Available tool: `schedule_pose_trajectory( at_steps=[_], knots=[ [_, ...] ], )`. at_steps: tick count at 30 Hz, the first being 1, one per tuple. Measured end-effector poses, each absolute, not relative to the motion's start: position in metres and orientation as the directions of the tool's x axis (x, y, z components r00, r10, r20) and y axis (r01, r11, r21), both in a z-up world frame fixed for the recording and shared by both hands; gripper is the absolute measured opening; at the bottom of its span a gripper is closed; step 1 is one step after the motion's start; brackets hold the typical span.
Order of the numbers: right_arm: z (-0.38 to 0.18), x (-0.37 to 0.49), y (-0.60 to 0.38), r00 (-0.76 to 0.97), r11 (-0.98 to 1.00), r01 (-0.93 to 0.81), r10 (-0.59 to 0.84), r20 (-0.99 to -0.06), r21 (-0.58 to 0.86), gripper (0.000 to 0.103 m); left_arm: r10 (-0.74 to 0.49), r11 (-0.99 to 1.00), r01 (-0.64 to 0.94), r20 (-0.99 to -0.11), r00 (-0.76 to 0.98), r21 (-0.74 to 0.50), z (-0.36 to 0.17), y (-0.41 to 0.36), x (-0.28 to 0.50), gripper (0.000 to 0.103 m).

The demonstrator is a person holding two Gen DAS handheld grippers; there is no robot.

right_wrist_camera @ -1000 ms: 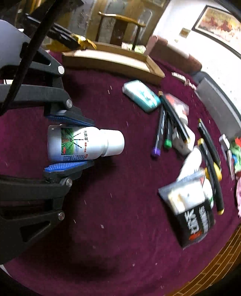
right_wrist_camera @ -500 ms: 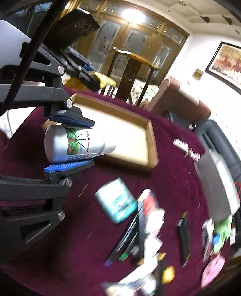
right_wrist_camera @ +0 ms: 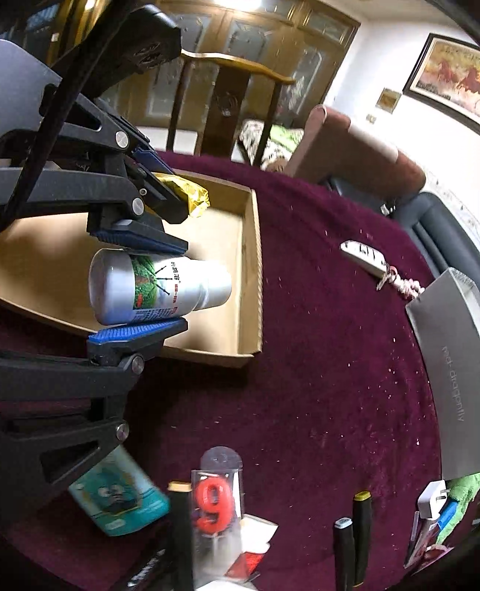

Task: Organize objects
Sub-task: 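Place the yellow packet in the cardboard tray with the left gripper while the right places the white bottle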

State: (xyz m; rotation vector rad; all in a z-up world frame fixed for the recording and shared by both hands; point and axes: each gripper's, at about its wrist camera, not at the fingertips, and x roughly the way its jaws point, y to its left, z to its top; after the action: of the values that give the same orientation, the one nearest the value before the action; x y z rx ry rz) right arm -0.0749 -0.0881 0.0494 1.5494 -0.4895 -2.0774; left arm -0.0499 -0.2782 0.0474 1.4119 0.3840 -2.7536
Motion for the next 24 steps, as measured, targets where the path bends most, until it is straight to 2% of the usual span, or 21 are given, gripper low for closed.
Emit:
schedule_pose_trajectory(
  at_steps=[13, 24],
  knots=[
    [0.042, -0.083, -0.104, -0.334, -0.885, 0.217, -0.464, -0.820, 0.412, 0.033, 0.131, -0.951, 0.161, -0.816, -0.564, -0.264, 0.019, -0.276, -0.076, 0.041],
    [0.056, -0.078, -0.098, -0.397, -0.888, 0.230, -0.460, -0.794, 0.399, 0.036, 0.157, -0.924, 0.203, -0.805, -0.572, -0.324, 0.025, -0.281, -0.068, 0.044]
  ],
)
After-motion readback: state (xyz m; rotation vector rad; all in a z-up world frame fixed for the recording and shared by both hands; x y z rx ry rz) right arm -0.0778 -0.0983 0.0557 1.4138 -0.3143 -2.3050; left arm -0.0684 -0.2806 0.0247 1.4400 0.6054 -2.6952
